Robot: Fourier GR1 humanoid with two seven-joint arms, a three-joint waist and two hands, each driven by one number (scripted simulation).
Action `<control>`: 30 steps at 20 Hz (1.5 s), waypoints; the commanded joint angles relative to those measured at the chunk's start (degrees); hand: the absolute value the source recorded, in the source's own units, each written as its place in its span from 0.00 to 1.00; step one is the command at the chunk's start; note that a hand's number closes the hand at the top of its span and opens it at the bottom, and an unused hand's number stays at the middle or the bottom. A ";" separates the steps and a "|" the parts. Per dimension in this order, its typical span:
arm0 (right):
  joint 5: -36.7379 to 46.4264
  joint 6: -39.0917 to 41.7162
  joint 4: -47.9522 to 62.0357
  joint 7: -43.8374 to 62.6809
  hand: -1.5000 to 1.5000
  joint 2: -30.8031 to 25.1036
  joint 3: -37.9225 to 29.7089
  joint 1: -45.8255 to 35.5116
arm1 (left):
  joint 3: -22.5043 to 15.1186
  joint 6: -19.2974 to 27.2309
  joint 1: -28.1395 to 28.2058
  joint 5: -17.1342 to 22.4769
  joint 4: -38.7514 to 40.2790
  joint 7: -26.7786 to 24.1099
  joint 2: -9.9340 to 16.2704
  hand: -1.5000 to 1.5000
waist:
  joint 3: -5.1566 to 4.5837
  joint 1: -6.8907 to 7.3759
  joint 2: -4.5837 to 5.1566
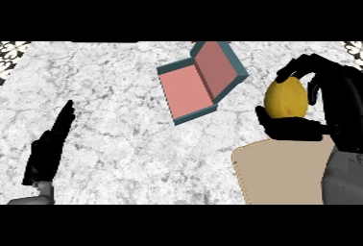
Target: Pick the lemon from the tray and place it in the cardboard box
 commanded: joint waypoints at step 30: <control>0.67 -30.46 85.06 -9.44 0.00 8.56 -9.66 -43.41 | -1.30 -0.69 -0.61 -1.87 -1.55 0.92 -2.10 0.50 | 0.03 2.31 0.91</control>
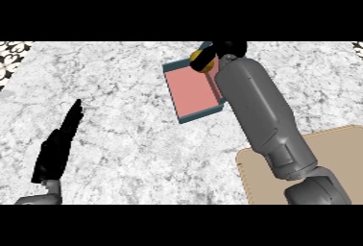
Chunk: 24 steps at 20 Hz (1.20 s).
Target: Pick the lemon from the tray and place it in the cardboard box
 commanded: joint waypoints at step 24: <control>-24.58 -20.45 -12.47 -20.25 0.00 -9.58 -21.35 10.18 | 3.34 -1.14 0.09 1.24 -0.15 1.75 1.96 0.50 | 0.03 -3.59 -1.22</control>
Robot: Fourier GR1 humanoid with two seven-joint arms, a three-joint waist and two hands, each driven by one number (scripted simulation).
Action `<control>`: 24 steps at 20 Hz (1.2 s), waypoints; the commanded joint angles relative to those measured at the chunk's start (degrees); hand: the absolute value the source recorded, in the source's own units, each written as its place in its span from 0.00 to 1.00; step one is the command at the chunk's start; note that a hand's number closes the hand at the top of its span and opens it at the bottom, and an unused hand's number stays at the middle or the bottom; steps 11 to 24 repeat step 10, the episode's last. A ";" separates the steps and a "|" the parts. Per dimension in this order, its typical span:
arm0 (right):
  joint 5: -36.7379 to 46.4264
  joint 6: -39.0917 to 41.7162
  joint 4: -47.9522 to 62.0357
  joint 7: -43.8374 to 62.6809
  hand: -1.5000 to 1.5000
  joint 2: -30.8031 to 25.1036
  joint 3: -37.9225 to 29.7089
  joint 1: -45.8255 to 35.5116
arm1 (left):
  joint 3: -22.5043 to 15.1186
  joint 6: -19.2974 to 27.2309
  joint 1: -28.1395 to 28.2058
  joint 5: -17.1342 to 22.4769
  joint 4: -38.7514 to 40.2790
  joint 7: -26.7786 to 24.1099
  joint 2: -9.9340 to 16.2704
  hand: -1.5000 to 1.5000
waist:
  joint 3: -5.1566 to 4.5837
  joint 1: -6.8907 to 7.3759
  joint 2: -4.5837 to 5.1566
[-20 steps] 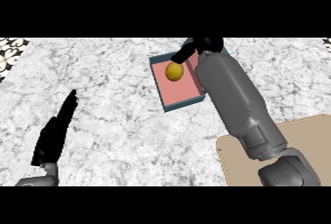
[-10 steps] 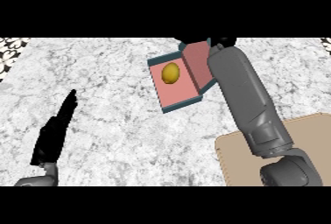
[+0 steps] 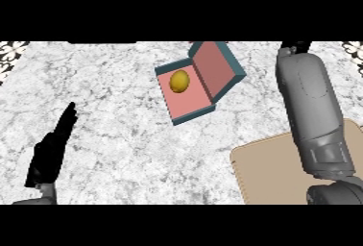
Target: Pick the lemon from the tray and place it in the cardboard box
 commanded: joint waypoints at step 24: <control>-13.97 22.23 -27.12 3.21 0.00 -13.82 -3.82 24.24 | 1.87 -0.83 1.52 0.77 1.11 -2.48 0.84 0.50 | -0.05 -0.83 -0.23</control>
